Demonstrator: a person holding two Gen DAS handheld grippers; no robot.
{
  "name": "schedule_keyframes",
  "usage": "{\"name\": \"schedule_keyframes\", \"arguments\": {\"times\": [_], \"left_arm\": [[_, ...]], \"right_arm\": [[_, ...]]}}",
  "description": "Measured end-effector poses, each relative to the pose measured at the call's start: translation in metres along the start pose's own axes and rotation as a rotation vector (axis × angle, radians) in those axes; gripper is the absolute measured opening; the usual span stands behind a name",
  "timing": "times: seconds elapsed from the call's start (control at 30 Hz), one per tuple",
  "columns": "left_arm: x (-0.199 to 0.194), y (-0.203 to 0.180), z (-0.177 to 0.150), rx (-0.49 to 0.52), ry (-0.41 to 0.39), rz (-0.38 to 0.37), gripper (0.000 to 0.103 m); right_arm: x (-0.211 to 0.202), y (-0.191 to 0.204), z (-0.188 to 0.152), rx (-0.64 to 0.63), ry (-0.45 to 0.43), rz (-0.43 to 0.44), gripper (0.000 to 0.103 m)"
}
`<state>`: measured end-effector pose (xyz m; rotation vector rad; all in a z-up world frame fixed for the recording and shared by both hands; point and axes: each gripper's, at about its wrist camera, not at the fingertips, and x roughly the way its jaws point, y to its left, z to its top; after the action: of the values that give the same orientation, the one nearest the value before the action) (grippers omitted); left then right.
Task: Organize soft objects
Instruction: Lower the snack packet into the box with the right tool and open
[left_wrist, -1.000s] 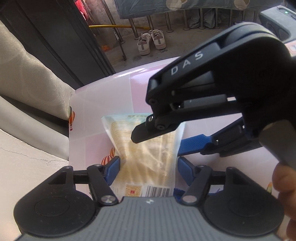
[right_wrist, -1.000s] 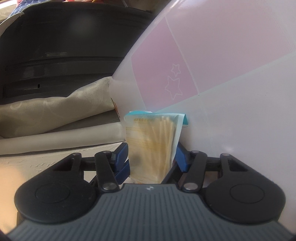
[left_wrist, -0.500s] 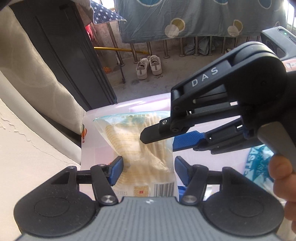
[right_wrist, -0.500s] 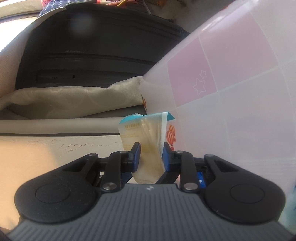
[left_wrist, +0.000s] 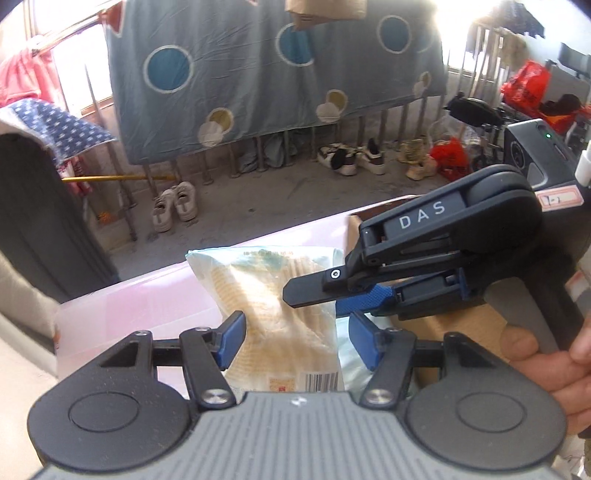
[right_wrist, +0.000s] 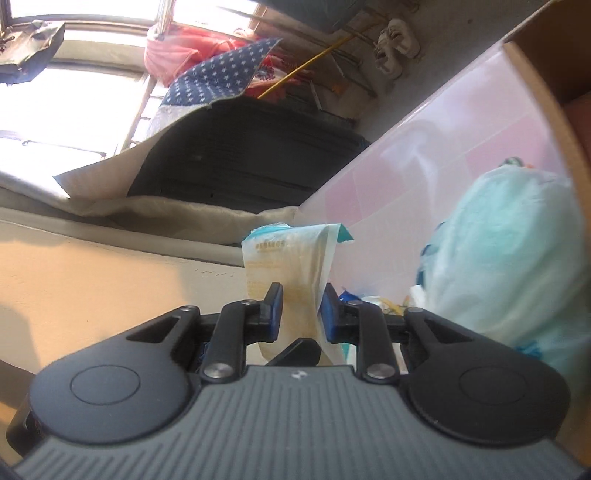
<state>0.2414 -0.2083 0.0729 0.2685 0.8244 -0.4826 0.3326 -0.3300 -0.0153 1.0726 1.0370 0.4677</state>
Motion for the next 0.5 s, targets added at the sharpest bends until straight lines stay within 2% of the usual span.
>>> {"name": "schedule_keyframes", "arguments": {"times": [0.13, 0.23, 0.3, 0.4, 0.5], "left_arm": [[0.023, -0.083, 0.025, 0.064, -0.014, -0.099, 0.063], [0.043, -0.130, 0.042, 0.085, -0.015, -0.163, 0.070], [0.062, -0.159, 0.046, 0.109, -0.011, -0.148, 0.081], [0.092, -0.184, 0.045, 0.126, 0.038, -0.114, 0.082], [0.115, -0.181, 0.037, 0.106, 0.098, -0.108, 0.082]], "right_arm": [[-0.094, -0.042, 0.015, 0.028, -0.112, -0.059, 0.021], [-0.161, -0.071, 0.033, 0.034, -0.193, -0.122, 0.022], [-0.195, -0.088, 0.049, 0.016, -0.236, -0.164, 0.023], [-0.227, -0.114, 0.076, -0.042, -0.315, -0.311, 0.027], [-0.248, -0.146, 0.092, -0.036, -0.367, -0.409, 0.032]]}}
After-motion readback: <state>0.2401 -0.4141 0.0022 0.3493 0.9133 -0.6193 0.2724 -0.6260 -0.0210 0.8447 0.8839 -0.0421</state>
